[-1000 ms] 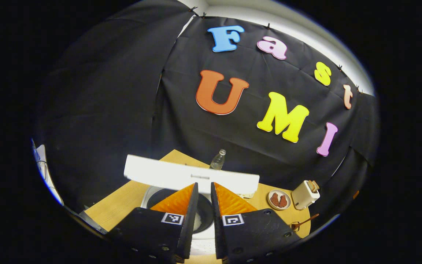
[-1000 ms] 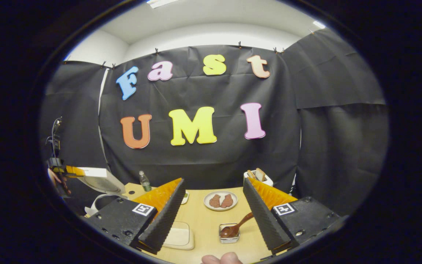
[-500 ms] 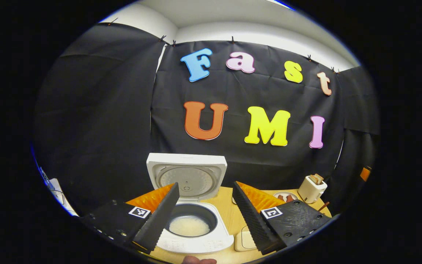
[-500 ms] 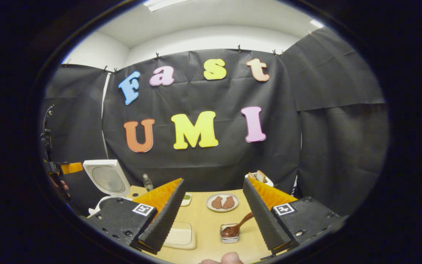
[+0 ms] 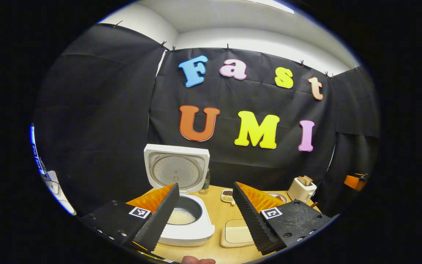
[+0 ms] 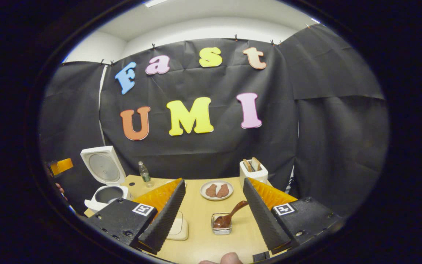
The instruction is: Close the left gripper, press the button to open the rice cooker; take a wooden spoon from the chopstick holder with the right hand, scoop a spoonful of rice and pour it into the rice cooker, then put the wooden spoon back into the chopstick holder.
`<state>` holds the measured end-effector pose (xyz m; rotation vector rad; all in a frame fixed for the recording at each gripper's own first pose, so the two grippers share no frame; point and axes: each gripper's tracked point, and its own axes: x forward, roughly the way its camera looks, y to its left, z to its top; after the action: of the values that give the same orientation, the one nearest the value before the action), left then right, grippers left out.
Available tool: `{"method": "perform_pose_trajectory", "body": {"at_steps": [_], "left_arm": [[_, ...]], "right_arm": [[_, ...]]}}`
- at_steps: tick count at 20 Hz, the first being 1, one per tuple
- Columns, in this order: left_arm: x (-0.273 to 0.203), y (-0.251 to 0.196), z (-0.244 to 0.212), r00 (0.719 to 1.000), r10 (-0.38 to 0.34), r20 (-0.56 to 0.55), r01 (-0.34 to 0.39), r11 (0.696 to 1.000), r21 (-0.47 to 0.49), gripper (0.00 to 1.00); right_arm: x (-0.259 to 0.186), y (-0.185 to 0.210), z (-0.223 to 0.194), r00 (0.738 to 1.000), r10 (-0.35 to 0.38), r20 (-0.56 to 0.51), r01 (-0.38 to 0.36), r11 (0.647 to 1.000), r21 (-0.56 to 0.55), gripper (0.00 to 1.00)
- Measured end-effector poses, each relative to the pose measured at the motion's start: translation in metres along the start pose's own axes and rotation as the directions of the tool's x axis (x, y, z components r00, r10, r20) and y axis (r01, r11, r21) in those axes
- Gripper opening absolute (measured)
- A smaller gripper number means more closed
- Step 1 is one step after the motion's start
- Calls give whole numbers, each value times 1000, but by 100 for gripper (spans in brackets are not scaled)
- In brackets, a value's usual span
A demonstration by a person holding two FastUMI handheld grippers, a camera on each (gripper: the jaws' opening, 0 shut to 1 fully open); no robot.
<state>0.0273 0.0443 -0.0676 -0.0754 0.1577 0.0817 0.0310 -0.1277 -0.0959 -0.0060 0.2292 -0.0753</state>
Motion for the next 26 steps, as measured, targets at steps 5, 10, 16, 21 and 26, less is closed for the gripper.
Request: {"method": "perform_pose_trajectory", "body": {"at_steps": [5, 10, 16, 21, 26], "left_arm": [[-4, -17, -5, 1000, -8, 13, 7, 1000, 25, 94], [10, -21, -1, 1000, 20, 2, -20, 999, 30, 94], [28, -25, 7, 998, 69, -11, -68, 998, 17, 94], [41, -28, 10, 993, 114, -30, -113, 993, 27, 94], [46, -28, 8, 984, 172, -52, -171, 985, 29, 94]], "right_arm": [[22, -21, -45, 995, -5, -101, 8, 1000, 28, 100], [61, -31, -93, 981, 31, -191, -21, 998, 55, 100], [116, -54, -156, 950, 62, -306, -32, 994, 103, 93], [167, -69, -201, 920, 84, -384, -22, 986, 164, 84], [204, -73, -222, 902, 101, -419, -28, 984, 177, 66]]}}
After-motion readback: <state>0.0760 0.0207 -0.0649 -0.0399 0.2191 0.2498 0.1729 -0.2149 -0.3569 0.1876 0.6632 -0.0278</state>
